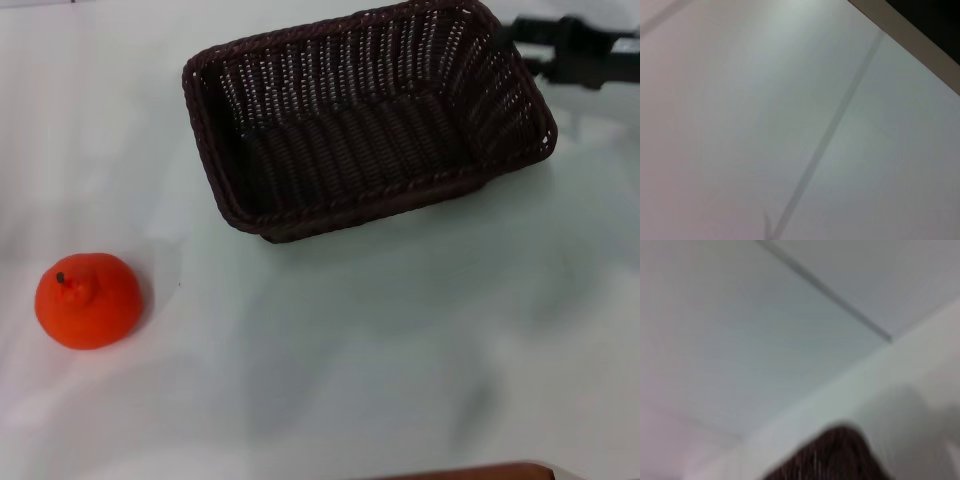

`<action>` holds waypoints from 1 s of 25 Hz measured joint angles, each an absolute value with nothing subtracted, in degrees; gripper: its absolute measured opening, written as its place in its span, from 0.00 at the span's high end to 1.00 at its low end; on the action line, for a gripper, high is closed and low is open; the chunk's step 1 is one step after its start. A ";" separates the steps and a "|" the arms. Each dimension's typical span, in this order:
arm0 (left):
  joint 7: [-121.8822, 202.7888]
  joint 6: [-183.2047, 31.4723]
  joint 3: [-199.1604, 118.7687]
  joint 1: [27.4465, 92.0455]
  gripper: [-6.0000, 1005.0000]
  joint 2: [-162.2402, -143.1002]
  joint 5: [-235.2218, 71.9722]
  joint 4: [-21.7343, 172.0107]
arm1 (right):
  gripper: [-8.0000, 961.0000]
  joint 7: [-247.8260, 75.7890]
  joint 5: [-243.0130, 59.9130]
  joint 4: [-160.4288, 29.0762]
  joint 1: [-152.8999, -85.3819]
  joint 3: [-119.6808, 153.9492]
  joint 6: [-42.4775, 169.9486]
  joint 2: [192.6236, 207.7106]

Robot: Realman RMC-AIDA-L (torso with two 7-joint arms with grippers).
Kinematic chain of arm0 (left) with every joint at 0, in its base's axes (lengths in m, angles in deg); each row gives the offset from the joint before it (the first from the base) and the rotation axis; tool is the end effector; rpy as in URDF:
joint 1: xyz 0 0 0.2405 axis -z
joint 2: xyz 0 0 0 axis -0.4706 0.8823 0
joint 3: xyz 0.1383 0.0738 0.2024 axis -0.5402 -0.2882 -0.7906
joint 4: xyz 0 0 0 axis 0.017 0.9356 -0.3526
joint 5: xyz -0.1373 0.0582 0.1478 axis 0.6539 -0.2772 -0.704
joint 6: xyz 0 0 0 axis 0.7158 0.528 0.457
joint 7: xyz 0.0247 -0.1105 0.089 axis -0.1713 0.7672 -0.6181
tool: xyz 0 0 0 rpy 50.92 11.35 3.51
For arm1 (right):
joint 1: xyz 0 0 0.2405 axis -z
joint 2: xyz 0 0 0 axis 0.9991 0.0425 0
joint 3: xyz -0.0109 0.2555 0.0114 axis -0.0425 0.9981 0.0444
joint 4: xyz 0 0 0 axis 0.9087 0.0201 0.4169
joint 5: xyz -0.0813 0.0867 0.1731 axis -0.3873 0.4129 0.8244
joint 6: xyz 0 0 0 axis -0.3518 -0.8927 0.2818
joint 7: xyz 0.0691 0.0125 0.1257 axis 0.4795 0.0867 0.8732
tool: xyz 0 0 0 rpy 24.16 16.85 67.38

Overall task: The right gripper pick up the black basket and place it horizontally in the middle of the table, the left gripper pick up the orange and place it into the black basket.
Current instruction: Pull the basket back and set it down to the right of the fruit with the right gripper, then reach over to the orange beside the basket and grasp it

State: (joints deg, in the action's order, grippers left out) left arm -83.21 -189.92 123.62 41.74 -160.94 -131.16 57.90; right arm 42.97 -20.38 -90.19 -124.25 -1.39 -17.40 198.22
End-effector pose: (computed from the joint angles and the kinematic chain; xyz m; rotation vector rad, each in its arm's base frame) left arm -0.3214 0.2354 0.0695 -1.4041 -0.5111 -1.5213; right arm 0.3092 0.3879 0.0545 -1.7408 -1.8344 -0.4871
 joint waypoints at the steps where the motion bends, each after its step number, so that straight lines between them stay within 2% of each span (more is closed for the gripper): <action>1: -83.03 -189.95 122.62 41.50 0.14 -160.78 -131.43 57.27 | 0.22 42.74 -18.45 -90.51 -123.55 -1.21 -17.65 197.77; 3: -82.12 -189.98 118.18 39.95 0.14 -159.73 -133.20 54.38 | 0.14 41.96 -14.14 -90.93 -122.22 -0.91 -18.57 196.87; 6: -81.82 -189.87 112.53 37.45 0.14 -157.64 -137.13 51.80 | 0.14 38.43 -5.49 -91.16 -120.38 0.53 -20.30 195.96; 9: -82.24 -188.93 109.59 34.99 0.14 -155.60 -143.75 51.25 | 0.14 34.33 2.76 -91.17 -119.29 1.45 -20.84 196.14; 11: -82.55 -187.47 109.25 33.67 0.14 -155.08 -147.78 51.23 | 0.14 31.50 7.32 -90.92 -119.00 1.61 -20.50 196.68; 17: -84.92 -181.04 109.20 31.06 0.15 -155.84 -156.53 51.11 | 0.15 25.31 15.08 -90.73 -119.62 1.70 -16.58 199.68; 25: -85.02 -176.73 109.26 30.35 0.15 -156.17 -162.18 51.23 | 0.15 23.23 15.62 -90.34 -122.34 1.32 -14.29 200.44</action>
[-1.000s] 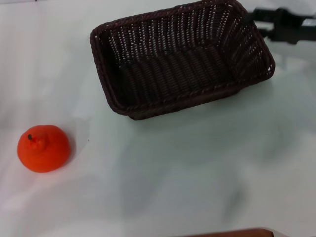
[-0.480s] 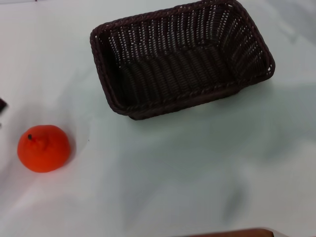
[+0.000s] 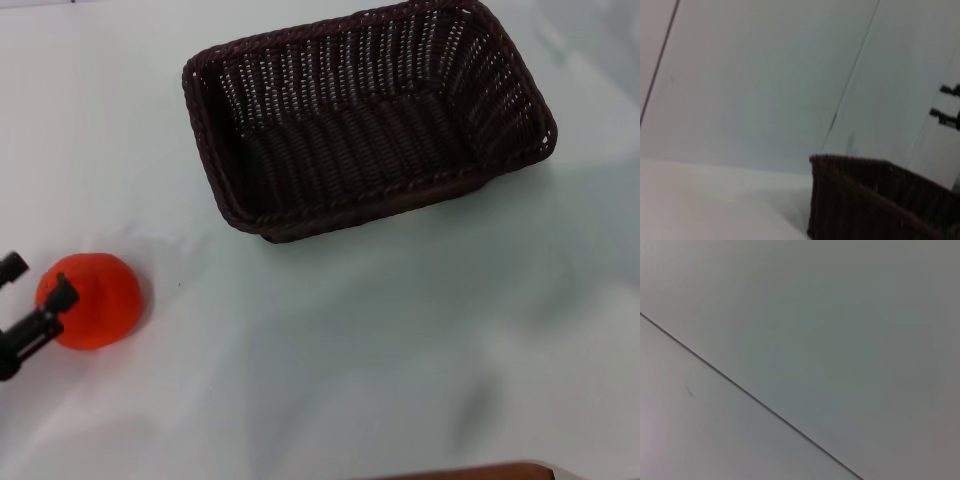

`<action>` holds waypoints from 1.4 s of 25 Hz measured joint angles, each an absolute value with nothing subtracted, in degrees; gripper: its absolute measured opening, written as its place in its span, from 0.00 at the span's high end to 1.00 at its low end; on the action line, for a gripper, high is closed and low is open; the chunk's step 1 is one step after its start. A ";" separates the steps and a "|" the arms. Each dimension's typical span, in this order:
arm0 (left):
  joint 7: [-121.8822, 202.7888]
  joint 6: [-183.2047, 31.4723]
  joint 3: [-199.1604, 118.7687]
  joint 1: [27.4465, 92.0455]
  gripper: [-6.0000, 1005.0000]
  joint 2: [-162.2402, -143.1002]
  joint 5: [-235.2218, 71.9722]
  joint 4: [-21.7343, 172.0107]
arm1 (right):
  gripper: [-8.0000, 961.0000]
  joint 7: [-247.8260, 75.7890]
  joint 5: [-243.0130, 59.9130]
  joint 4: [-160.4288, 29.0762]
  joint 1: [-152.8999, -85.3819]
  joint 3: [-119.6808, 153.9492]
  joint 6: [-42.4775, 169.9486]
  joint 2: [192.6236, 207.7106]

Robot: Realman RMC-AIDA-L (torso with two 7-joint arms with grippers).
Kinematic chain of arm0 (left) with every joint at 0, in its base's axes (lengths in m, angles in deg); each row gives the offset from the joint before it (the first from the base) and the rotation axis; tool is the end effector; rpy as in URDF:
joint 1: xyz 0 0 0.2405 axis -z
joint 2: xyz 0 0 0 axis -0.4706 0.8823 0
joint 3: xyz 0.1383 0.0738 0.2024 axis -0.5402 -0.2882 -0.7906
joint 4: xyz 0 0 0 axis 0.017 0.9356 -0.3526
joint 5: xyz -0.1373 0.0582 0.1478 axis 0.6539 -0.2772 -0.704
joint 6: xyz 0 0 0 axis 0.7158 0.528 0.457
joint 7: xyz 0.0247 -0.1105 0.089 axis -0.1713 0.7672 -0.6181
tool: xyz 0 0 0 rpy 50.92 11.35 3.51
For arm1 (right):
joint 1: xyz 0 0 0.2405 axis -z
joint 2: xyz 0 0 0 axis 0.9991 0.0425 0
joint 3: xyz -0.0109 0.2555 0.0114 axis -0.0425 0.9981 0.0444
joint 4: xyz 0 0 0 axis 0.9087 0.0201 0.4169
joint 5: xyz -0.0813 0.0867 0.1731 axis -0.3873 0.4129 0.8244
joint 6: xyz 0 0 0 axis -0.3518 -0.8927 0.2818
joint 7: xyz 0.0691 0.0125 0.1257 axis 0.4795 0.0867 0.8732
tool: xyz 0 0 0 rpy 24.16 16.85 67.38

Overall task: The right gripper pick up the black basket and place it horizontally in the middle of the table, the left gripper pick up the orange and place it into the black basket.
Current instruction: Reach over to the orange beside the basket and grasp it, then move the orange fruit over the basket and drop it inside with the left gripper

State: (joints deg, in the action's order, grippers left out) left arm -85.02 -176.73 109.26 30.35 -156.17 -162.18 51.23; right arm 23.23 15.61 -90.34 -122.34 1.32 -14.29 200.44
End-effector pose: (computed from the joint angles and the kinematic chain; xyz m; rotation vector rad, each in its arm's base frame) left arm -0.3729 0.1734 0.0061 -2.1309 -0.8472 -0.9198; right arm 0.2859 0.4111 0.1115 -1.2150 -1.4680 -0.6535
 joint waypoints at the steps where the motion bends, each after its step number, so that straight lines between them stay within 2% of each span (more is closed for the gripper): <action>1: -85.02 -176.32 109.26 30.36 0.15 -156.22 -162.84 51.22 | 0.15 23.19 15.62 -90.31 -122.62 1.23 -13.99 200.60; 8: -85.12 -174.08 109.26 31.20 0.15 -156.39 -166.20 51.21 | 0.15 23.02 15.67 -90.23 -124.14 1.08 -13.24 201.55; 14: -86.32 -171.89 109.41 32.61 0.21 -156.13 -169.17 51.12 | 0.16 22.97 15.65 -89.27 -124.96 1.01 -13.28 202.00; 20: -88.60 -170.71 111.23 32.86 0.43 -157.36 -168.63 50.46 | 0.16 22.38 15.67 -88.81 -124.66 1.01 -13.64 202.50; 25: -88.52 -172.34 112.05 33.10 0.67 -157.36 -168.59 50.36 | 0.16 22.30 15.70 -88.31 -124.14 1.21 -13.77 202.62; 35: -86.56 -188.73 126.36 35.82 0.76 -157.87 -167.93 51.00 | 0.16 22.28 16.06 -88.20 -124.23 1.41 -14.81 202.85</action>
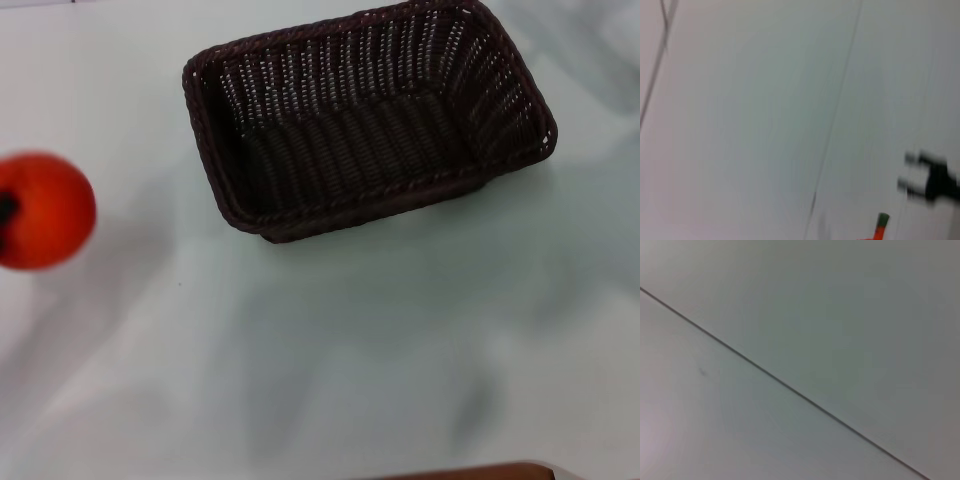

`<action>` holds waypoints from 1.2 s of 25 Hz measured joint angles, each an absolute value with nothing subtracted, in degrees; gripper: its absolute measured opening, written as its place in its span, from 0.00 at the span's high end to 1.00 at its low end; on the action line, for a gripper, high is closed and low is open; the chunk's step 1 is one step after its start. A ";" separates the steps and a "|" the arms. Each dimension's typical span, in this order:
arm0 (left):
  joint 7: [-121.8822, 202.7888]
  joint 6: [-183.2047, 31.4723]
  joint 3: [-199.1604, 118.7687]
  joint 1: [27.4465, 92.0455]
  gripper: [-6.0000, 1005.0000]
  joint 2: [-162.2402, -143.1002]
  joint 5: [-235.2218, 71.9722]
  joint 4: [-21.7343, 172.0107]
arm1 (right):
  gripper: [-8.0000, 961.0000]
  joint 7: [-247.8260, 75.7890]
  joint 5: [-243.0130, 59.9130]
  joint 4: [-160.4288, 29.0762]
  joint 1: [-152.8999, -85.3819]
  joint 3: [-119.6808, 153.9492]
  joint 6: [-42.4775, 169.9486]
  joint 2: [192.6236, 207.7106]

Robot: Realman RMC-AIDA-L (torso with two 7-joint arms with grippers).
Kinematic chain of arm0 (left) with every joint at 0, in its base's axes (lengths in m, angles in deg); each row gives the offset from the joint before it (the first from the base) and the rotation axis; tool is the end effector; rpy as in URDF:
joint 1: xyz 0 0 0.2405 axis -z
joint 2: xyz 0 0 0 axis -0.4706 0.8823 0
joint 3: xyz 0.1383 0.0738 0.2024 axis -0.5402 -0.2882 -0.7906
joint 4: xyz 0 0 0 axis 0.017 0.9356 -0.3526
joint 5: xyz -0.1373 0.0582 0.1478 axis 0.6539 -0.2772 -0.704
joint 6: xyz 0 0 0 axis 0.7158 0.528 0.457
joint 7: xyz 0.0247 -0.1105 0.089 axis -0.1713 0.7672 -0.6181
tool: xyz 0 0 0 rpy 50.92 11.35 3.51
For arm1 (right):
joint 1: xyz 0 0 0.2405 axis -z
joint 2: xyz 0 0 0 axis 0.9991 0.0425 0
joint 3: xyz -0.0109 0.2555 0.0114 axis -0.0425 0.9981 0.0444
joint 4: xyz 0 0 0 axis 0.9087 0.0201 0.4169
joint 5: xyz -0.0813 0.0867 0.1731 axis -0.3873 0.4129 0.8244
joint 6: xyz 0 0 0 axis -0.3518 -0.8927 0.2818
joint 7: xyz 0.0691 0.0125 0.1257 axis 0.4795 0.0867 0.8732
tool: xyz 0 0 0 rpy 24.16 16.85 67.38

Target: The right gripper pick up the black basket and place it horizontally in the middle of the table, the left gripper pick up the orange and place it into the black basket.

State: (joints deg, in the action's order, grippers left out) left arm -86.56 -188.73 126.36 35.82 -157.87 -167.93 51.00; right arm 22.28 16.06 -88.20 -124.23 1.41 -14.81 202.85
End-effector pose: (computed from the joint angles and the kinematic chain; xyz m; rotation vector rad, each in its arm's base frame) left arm -0.3438 0.1940 0.0300 -2.0330 -0.6288 -1.1558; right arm 0.2689 0.4142 0.0840 -1.2265 -1.4594 -0.5700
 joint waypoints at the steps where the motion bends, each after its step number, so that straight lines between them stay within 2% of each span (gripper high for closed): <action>1: -85.14 -189.44 127.79 36.68 0.77 -158.24 -167.11 51.08 | 0.16 22.26 16.07 -88.20 -124.36 1.44 -14.92 202.92; 8: -79.47 -188.81 129.16 46.89 0.83 -161.13 -162.90 51.64 | 0.16 20.93 16.07 -88.25 -125.58 1.28 -15.07 203.91; 15: -74.83 -177.97 120.90 55.70 0.88 -161.29 -163.16 52.84 | 0.16 15.97 19.19 -88.13 -126.29 1.20 -15.41 205.59; 17: -73.56 -175.35 117.31 57.21 0.86 -161.31 -163.18 52.68 | 0.16 13.04 22.40 -87.87 -126.46 1.15 -15.24 206.38; 20: -71.32 -172.39 112.27 59.08 0.83 -161.39 -163.21 52.54 | 0.16 10.78 24.36 -86.76 -126.64 1.11 -15.03 206.67; 28: -68.94 -168.83 107.98 60.05 0.58 -161.56 -162.69 51.89 | 0.16 7.77 25.12 -84.34 -127.35 1.25 -14.24 206.75; 30: -68.85 -169.12 108.32 59.63 0.48 -161.57 -162.17 51.87 | 0.16 7.33 25.12 -84.12 -127.44 1.35 -14.20 206.75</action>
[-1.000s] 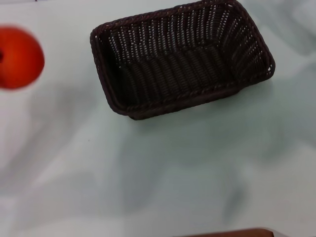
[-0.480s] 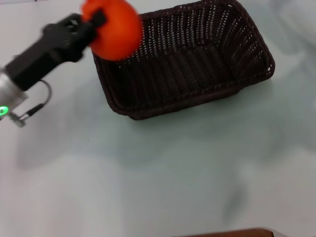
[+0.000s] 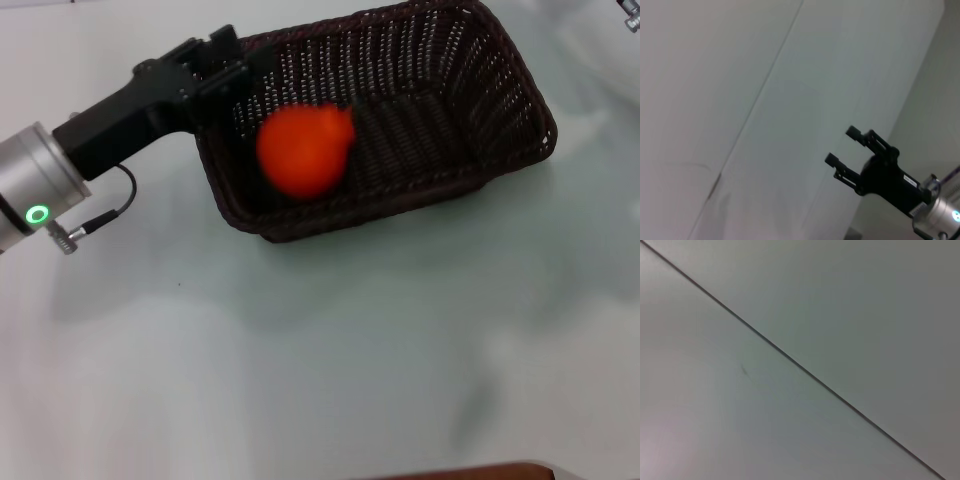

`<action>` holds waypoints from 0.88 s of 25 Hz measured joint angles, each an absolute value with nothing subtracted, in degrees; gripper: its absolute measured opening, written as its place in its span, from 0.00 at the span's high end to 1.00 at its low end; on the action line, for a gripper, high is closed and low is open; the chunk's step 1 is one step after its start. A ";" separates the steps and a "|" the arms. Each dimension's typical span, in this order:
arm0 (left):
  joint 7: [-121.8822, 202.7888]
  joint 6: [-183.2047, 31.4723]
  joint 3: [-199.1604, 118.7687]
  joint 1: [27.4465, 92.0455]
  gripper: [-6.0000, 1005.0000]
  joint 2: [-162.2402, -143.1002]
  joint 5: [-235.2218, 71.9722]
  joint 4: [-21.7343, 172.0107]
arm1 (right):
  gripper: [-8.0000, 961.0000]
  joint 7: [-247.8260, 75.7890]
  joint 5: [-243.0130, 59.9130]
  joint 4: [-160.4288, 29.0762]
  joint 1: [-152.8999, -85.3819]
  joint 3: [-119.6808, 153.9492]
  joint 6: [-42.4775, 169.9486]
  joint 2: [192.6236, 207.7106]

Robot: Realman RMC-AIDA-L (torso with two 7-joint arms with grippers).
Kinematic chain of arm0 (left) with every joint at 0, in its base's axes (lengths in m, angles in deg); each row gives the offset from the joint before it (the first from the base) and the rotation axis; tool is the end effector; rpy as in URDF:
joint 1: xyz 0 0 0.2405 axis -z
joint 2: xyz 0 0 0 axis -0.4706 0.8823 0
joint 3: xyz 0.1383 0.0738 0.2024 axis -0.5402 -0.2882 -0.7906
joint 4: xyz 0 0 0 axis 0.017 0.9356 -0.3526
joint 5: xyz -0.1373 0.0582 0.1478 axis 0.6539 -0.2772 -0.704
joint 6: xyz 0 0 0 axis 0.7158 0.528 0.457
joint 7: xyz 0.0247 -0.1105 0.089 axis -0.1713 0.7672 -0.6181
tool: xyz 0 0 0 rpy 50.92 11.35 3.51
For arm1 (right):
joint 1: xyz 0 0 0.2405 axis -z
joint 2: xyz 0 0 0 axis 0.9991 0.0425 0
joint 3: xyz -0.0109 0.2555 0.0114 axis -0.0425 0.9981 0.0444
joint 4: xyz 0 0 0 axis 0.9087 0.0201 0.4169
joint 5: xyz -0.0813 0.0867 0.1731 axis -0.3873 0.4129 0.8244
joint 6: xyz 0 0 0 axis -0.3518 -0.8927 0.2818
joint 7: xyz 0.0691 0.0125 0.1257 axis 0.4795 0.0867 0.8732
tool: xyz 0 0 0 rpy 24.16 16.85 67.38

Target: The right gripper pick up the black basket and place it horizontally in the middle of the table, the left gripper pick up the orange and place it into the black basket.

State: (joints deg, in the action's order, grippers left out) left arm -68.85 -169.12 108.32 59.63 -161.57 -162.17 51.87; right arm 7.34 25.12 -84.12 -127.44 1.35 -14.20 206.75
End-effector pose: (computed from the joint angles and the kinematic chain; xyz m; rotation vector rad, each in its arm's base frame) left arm -0.2329 0.3317 -0.0376 -2.3607 -0.7973 -1.2521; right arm 0.2401 0.4220 0.0559 -1.0671 -1.4471 -0.6193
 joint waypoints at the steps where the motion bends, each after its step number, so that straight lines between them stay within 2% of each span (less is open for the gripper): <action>1: -68.85 -169.33 108.34 59.26 0.44 -161.58 -161.53 51.77 | 0.16 7.08 25.12 -83.99 -127.50 1.42 -14.20 206.75; 9: -69.41 -175.34 110.17 53.26 0.13 -161.54 -152.58 48.52 | 0.16 3.48 25.11 -84.09 -127.67 1.55 -14.58 206.65; 15: -75.02 -181.48 117.80 47.26 0.11 -161.61 -143.69 49.23 | 0.16 -3.66 26.89 -83.88 -127.19 1.92 -14.96 206.66; 22: -87.29 -188.11 127.96 41.65 0.12 -161.73 -134.04 55.49 | 0.16 -26.04 35.76 -80.93 -125.25 2.24 -20.86 206.86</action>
